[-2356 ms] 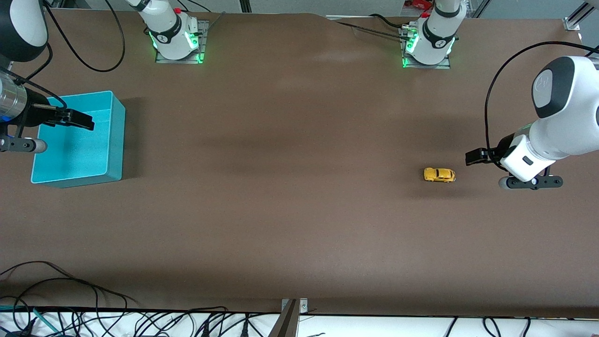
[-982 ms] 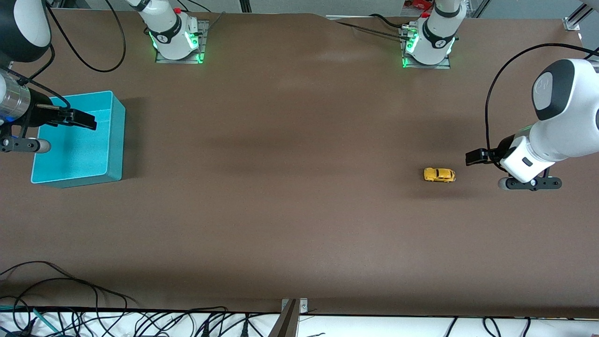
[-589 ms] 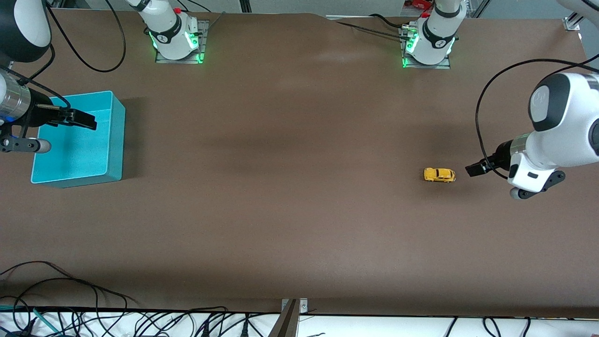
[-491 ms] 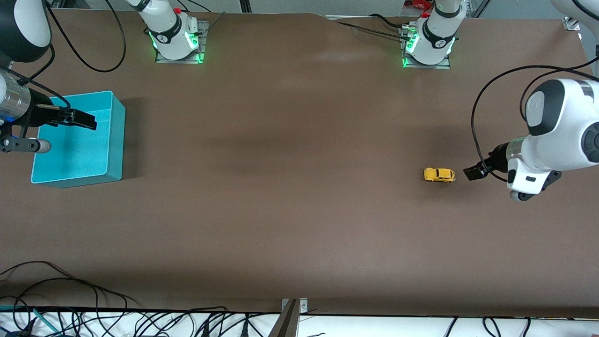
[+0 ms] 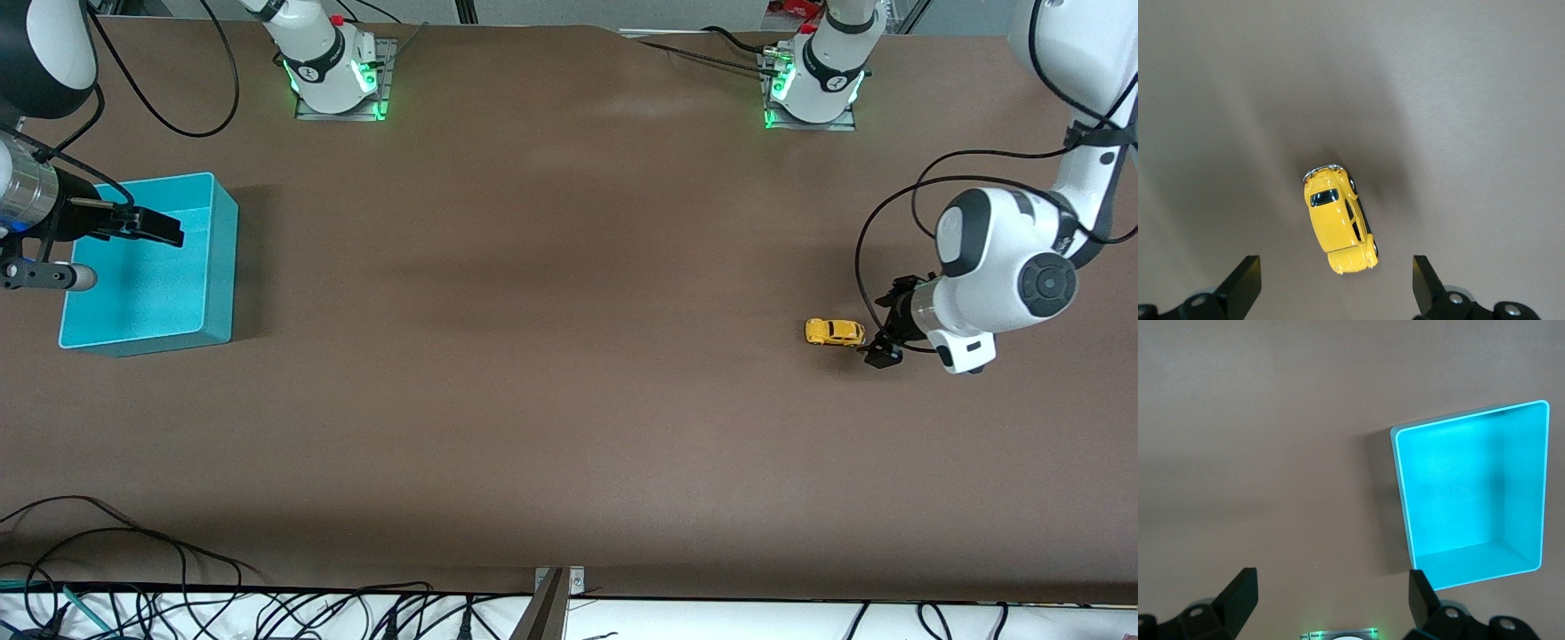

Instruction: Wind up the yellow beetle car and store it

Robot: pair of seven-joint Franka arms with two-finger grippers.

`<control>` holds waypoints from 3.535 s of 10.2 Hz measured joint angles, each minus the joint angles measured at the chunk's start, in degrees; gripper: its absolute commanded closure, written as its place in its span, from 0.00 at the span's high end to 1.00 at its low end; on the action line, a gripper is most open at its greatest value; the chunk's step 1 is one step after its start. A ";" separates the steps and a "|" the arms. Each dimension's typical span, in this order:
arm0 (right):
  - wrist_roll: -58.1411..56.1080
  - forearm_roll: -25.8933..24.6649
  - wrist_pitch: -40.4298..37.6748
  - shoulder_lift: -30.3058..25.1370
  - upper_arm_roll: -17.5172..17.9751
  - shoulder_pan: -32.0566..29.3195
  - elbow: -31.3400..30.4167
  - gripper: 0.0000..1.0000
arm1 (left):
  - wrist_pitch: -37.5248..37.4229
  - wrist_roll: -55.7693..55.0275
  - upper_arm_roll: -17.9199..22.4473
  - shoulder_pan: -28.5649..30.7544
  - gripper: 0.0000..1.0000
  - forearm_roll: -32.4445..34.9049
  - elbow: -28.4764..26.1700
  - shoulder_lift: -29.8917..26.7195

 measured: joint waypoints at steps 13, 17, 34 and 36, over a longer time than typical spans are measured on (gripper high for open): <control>0.00 0.00 -0.58 -0.10 -0.03 -0.01 0.00 1.00 | 8.24 -9.52 -0.07 -0.09 0.15 0.17 -4.83 4.56; 0.01 0.00 -0.81 -0.10 0.00 0.03 0.00 1.00 | 8.31 -10.15 -0.20 -0.18 0.00 0.52 -4.79 4.63; 0.00 0.00 -2.54 -0.15 0.04 0.07 0.00 1.00 | 8.64 -17.80 -1.13 -2.29 0.00 0.57 -3.54 5.75; 0.00 0.00 -2.61 -0.15 0.05 0.08 0.00 1.00 | 8.66 -17.34 -0.67 -1.71 0.00 0.57 -3.52 5.70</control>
